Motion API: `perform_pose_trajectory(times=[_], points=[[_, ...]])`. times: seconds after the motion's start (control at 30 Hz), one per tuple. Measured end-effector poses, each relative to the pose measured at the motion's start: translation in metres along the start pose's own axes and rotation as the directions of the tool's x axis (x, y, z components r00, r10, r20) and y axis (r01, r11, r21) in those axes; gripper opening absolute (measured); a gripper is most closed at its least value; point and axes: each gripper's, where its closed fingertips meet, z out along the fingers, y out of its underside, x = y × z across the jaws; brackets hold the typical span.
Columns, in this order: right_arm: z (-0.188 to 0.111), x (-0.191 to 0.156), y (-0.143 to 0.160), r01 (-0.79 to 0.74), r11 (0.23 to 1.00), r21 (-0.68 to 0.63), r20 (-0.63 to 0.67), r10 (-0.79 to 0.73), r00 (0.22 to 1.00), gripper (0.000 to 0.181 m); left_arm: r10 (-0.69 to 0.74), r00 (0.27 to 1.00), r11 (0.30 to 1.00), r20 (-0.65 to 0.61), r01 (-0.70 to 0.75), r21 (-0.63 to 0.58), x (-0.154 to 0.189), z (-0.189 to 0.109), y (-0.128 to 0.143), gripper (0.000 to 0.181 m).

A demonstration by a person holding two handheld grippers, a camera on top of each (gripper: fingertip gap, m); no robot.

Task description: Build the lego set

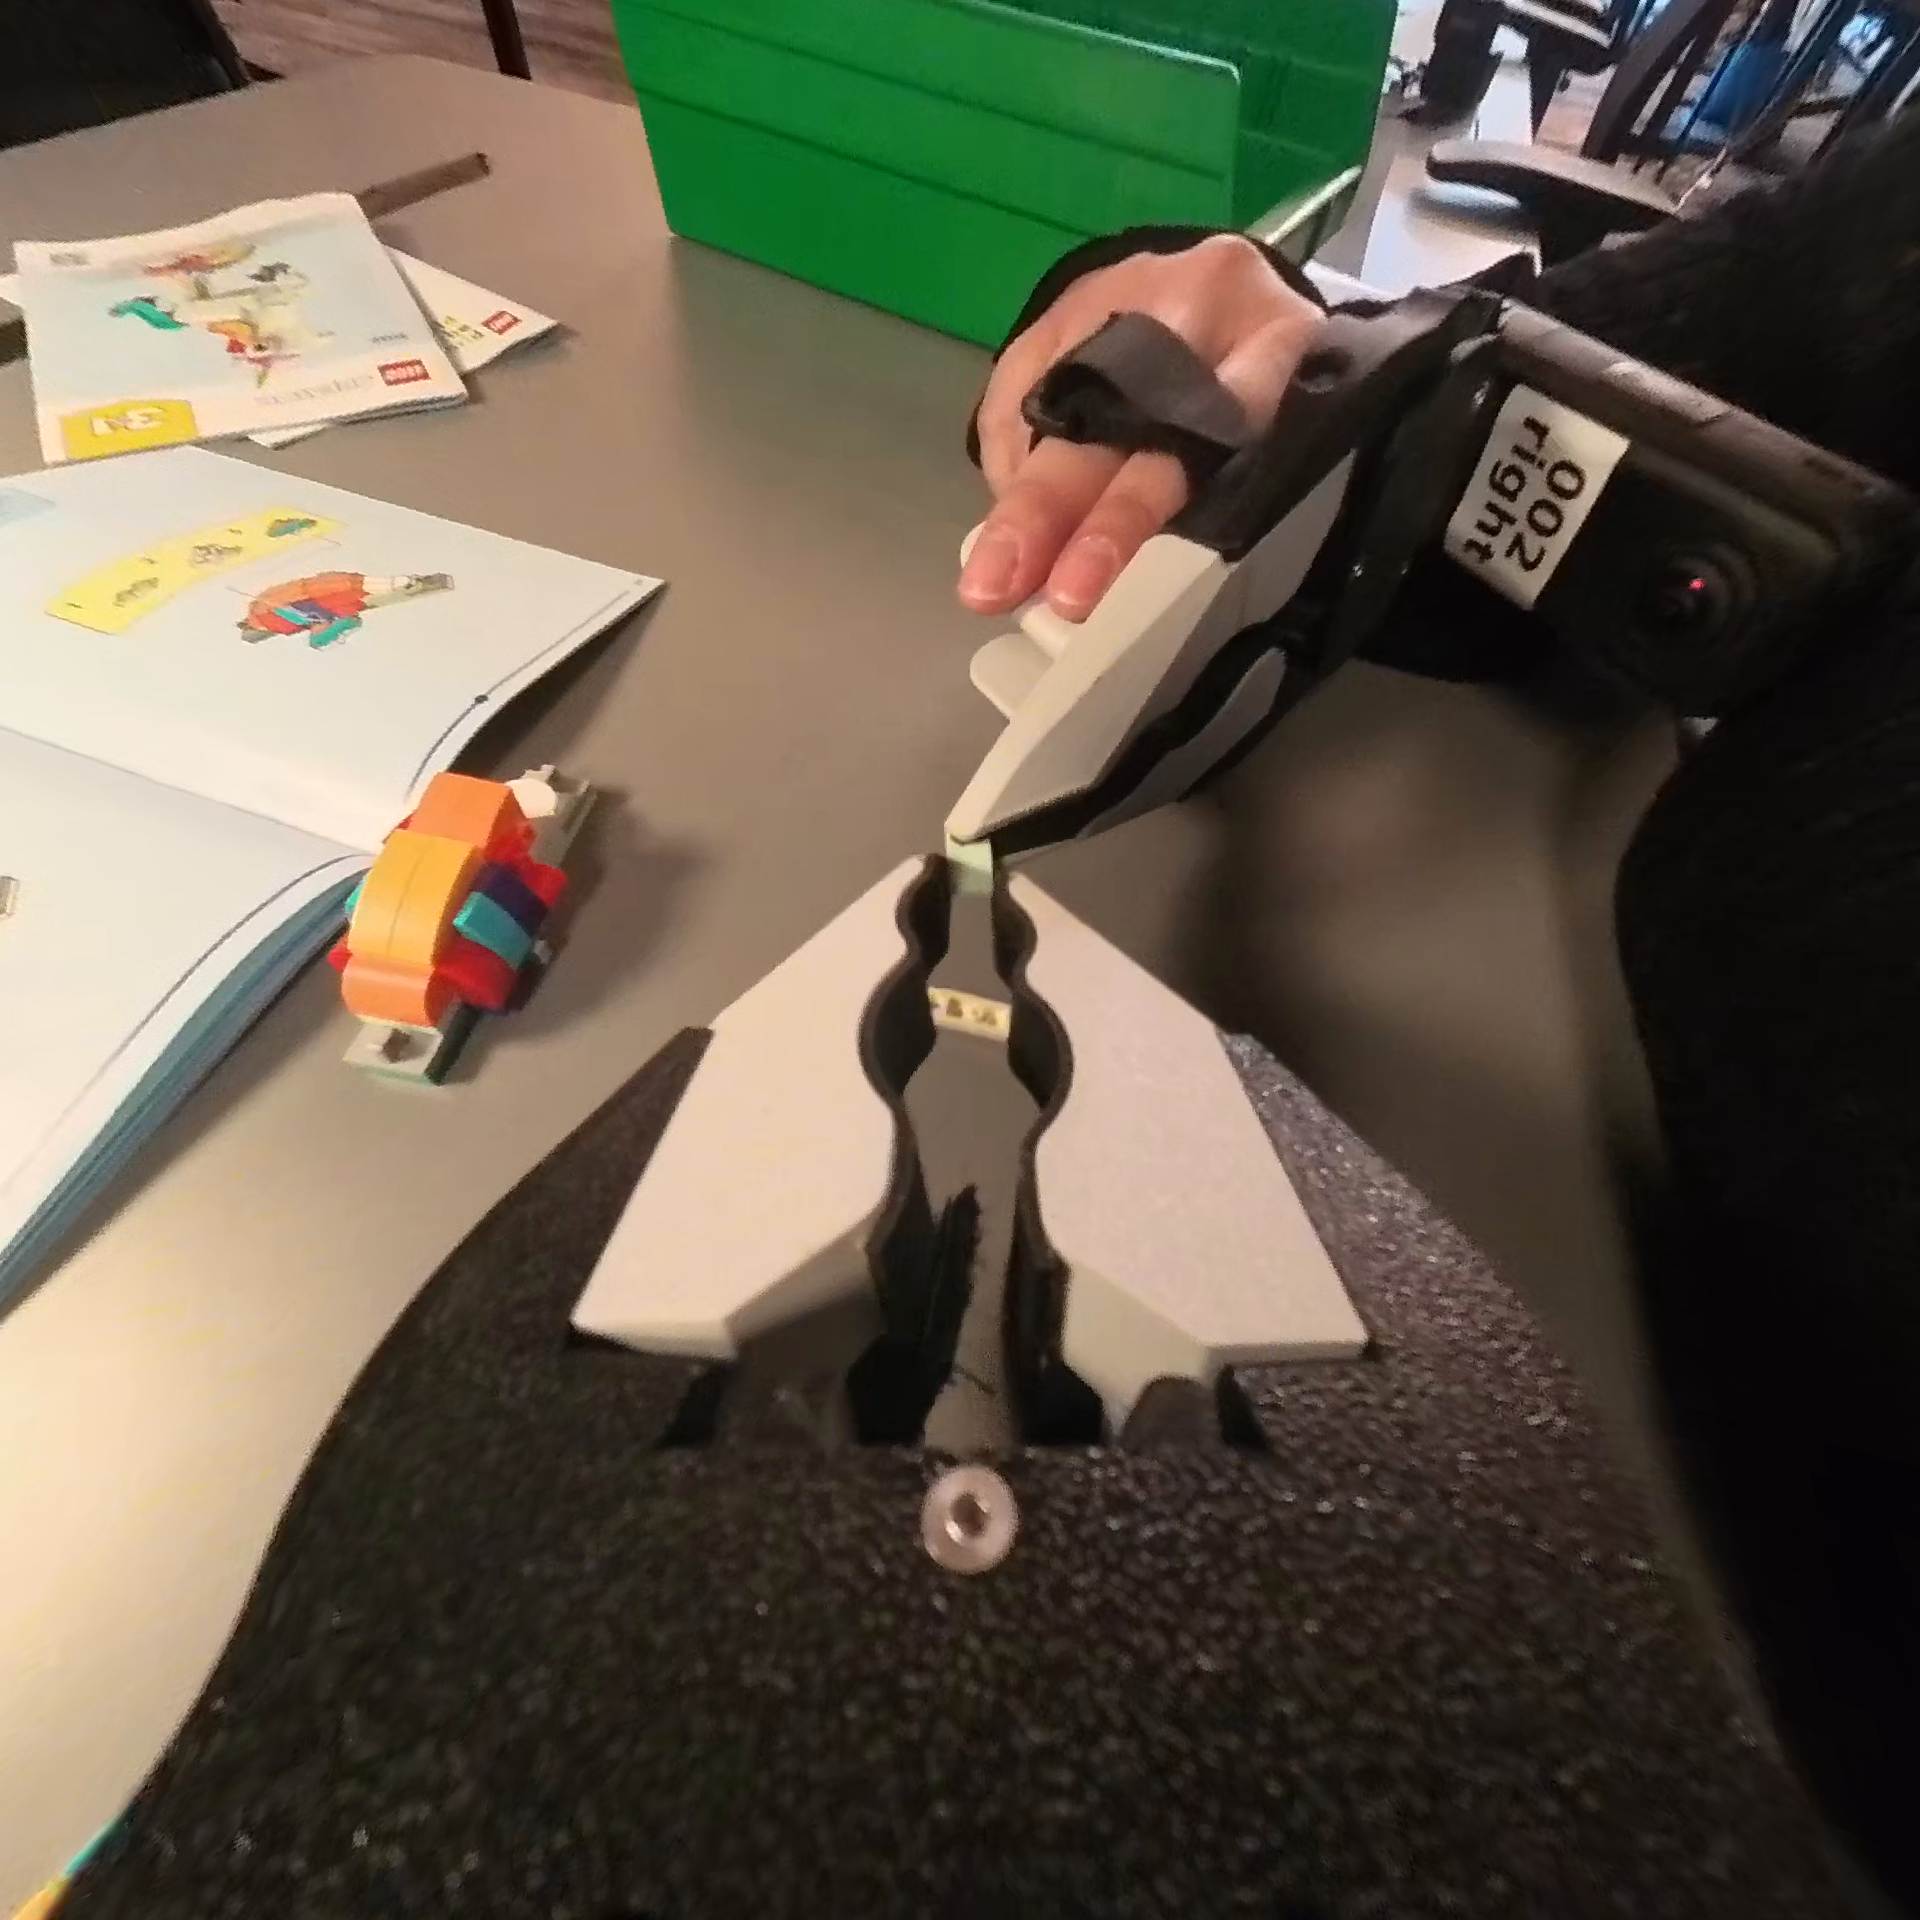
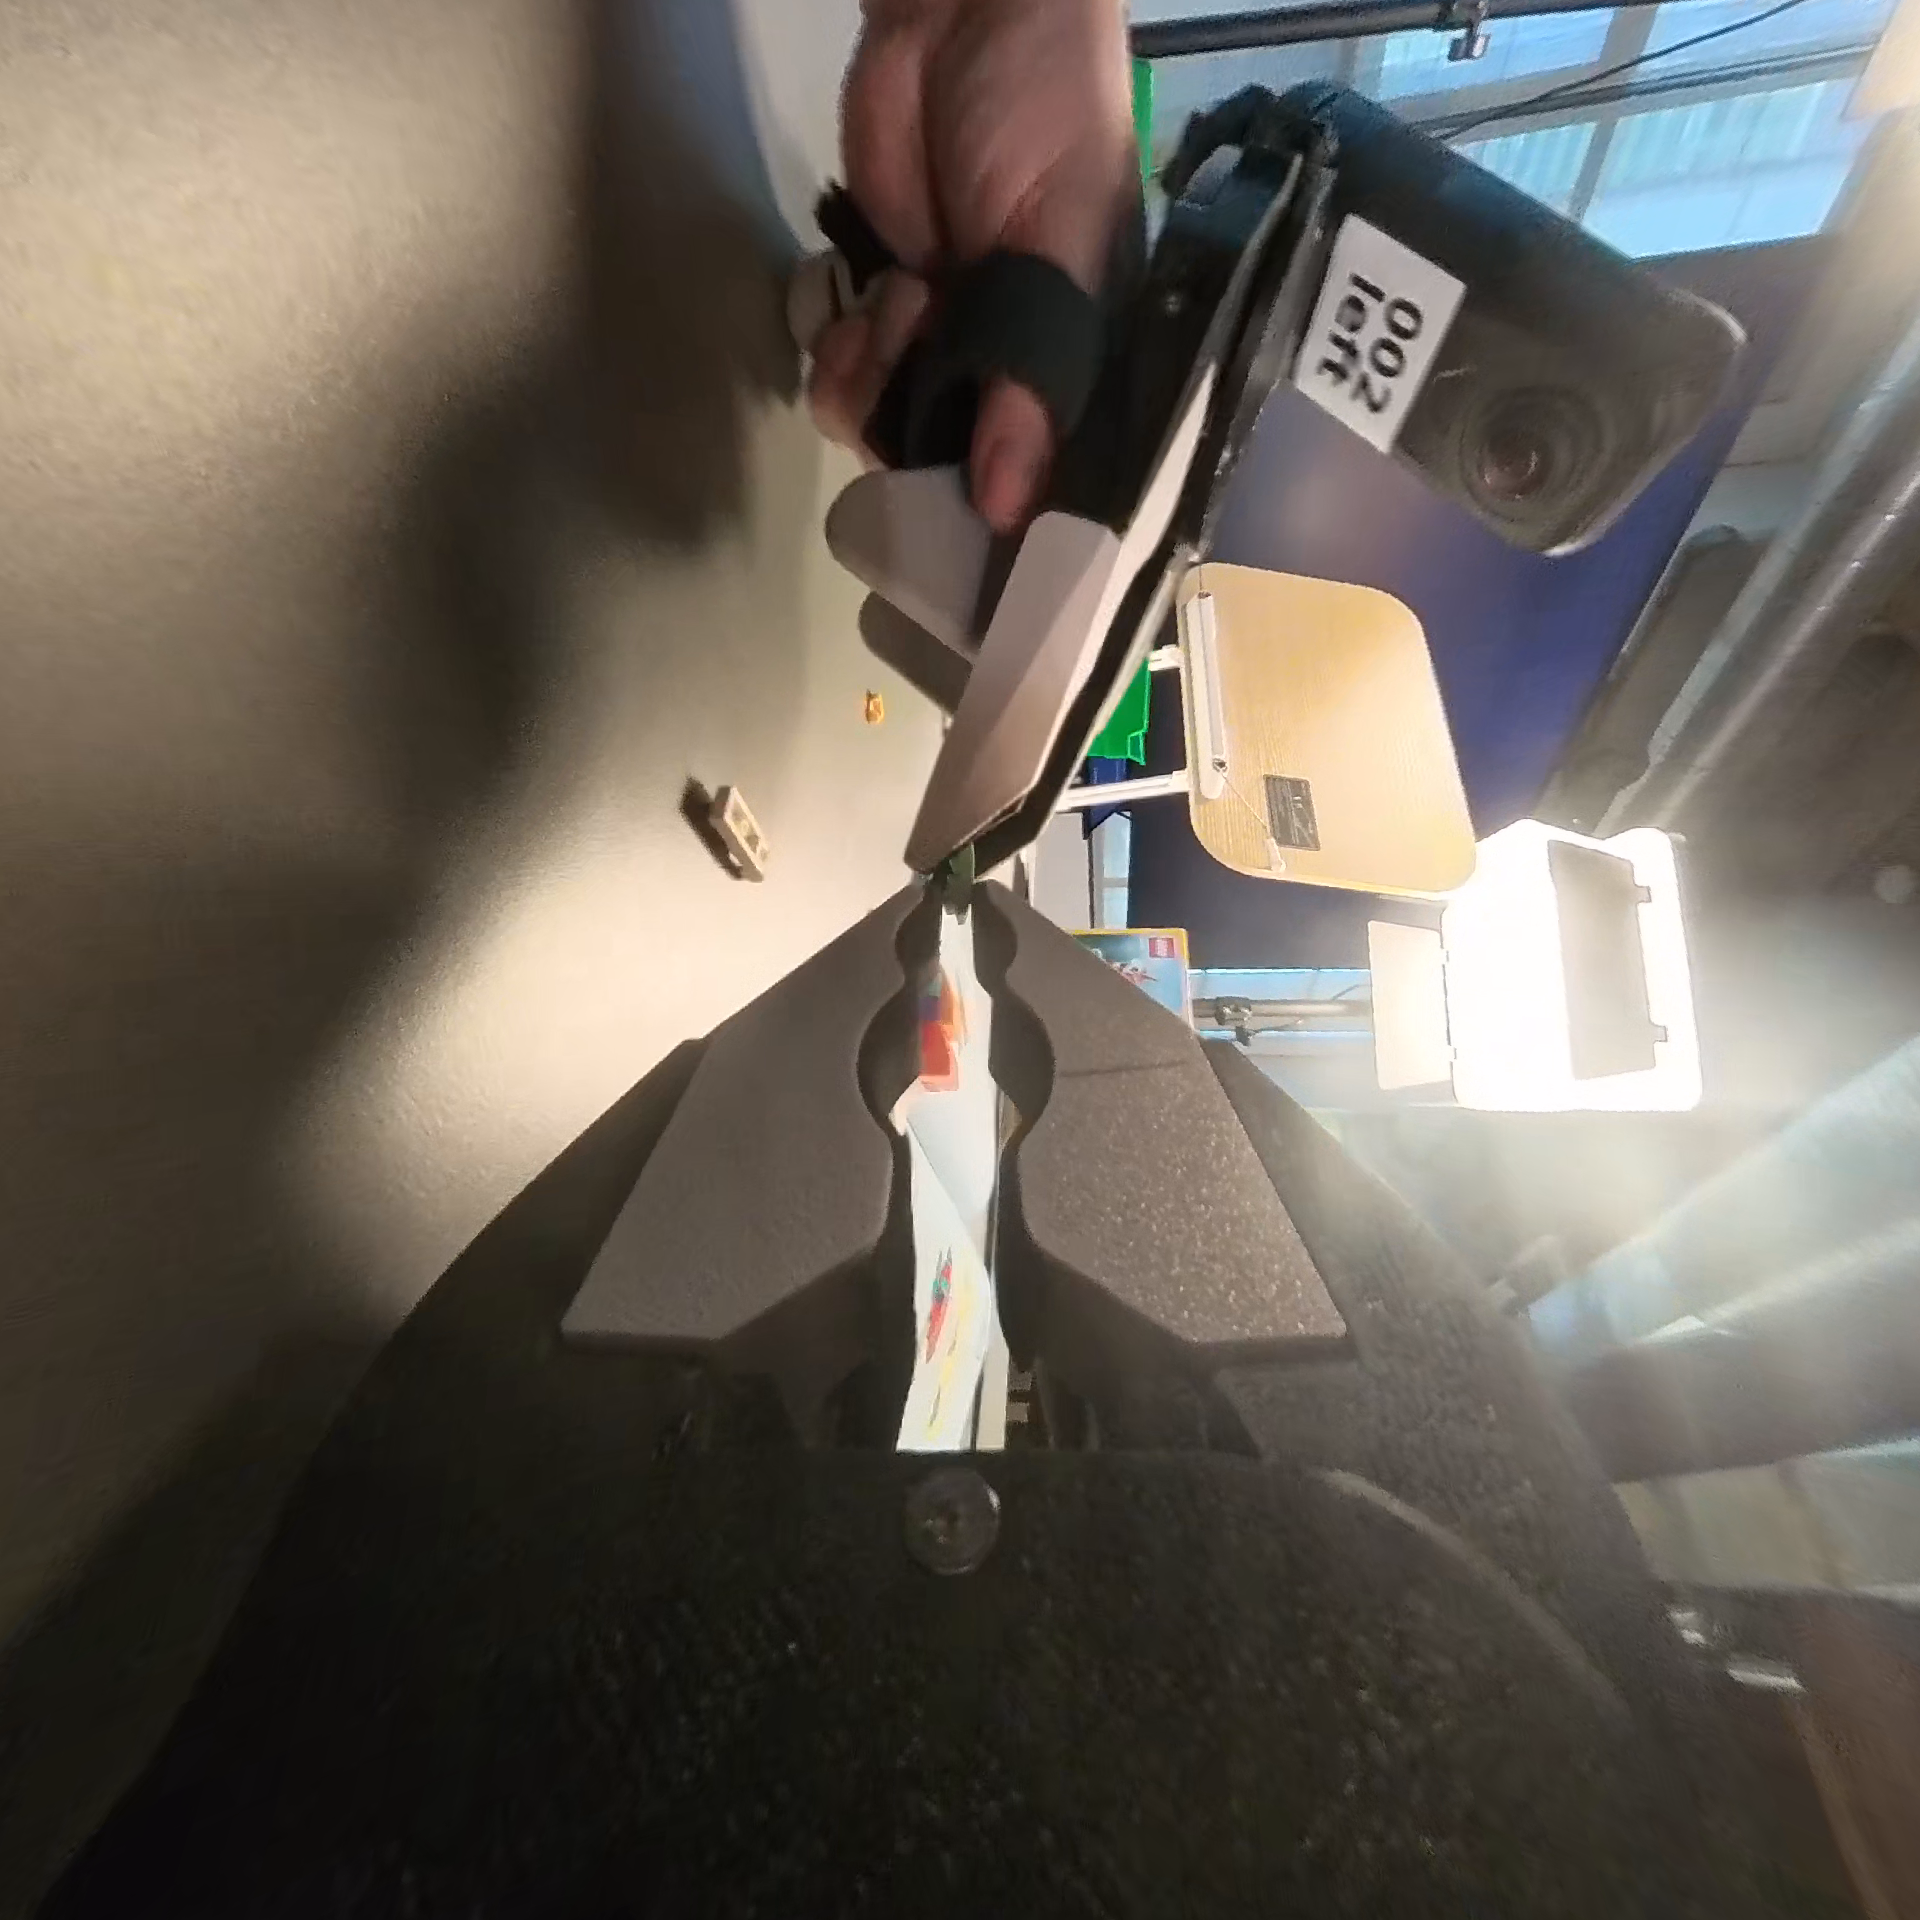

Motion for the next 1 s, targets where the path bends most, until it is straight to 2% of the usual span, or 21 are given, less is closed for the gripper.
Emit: perform_pose_trajectory(times=[0.07, 0.1, 0.13, 0.17, 0.23, 0.33, 0.4, 0.53, 0.8, 0.9, 1.0], points=[[0.000, -0.003, -0.001, -0.011, 1.000, 0.005, 0.020, 0.011, 1.000, 0.006, 0.019, 1.000, 0.999, -0.003, -0.019, -0.027, 0.001, 0.001, 0.004, 0.006], [0.000, -0.008, 0.000, -0.060, 0.998, -0.002, 0.058, 0.060, 0.997, 0.008, 0.035, 0.999, 0.998, 0.002, -0.035, -0.048, 0.001, 0.001, 0.007, 0.006], [0.000, -0.015, 0.003, -0.171, 0.985, -0.021, 0.126, 0.173, 0.977, 0.021, 0.058, 0.998, 0.996, 0.001, -0.058, -0.074, 0.001, 0.002, 0.012, 0.006], [-0.001, -0.020, 0.003, -0.331, 0.943, -0.041, 0.201, 0.332, 0.921, 0.029, 0.079, 0.997, 0.992, 0.001, -0.079, -0.100, 0.002, 0.002, 0.016, 0.006], [-0.006, -0.028, -0.006, -0.624, 0.778, -0.080, 0.375, 0.603, 0.704, 0.025, 0.118, 0.993, 0.984, -0.012, -0.119, -0.131, 0.005, 0.003, 0.021, 0.006], [-0.009, -0.020, -0.015, -0.807, 0.571, -0.148, 0.494, 0.750, 0.440, 0.018, 0.147, 0.989, 0.979, -0.032, -0.150, -0.137, 0.009, 0.003, 0.023, 0.006], [-0.007, -0.020, -0.014, -0.836, 0.515, -0.190, 0.512, 0.778, 0.363, 0.018, 0.162, 0.986, 0.977, -0.040, -0.166, -0.135, 0.011, 0.003, 0.022, 0.006], [-0.006, -0.019, -0.013, -0.841, 0.505, -0.193, 0.515, 0.782, 0.351, 0.008, 0.167, 0.985, 0.977, -0.043, -0.171, -0.130, 0.011, 0.003, 0.022, 0.006], [-0.003, -0.023, -0.011, -0.832, 0.507, -0.223, 0.506, 0.790, 0.346, 0.006, 0.143, 0.989, 0.979, -0.034, -0.146, -0.142, 0.008, 0.005, 0.022, 0.006], [-0.001, -0.028, -0.006, -0.824, 0.494, -0.277, 0.489, 0.811, 0.322, 0.006, 0.144, 0.989, 0.976, 0.042, -0.135, -0.171, -0.003, 0.001, 0.024, 0.017], [0.002, -0.035, -0.004, -0.803, 0.504, -0.319, 0.486, 0.814, 0.318, 0.007, 0.148, 0.987, 0.971, 0.065, -0.133, -0.199, -0.007, -0.005, 0.028, 0.027]])
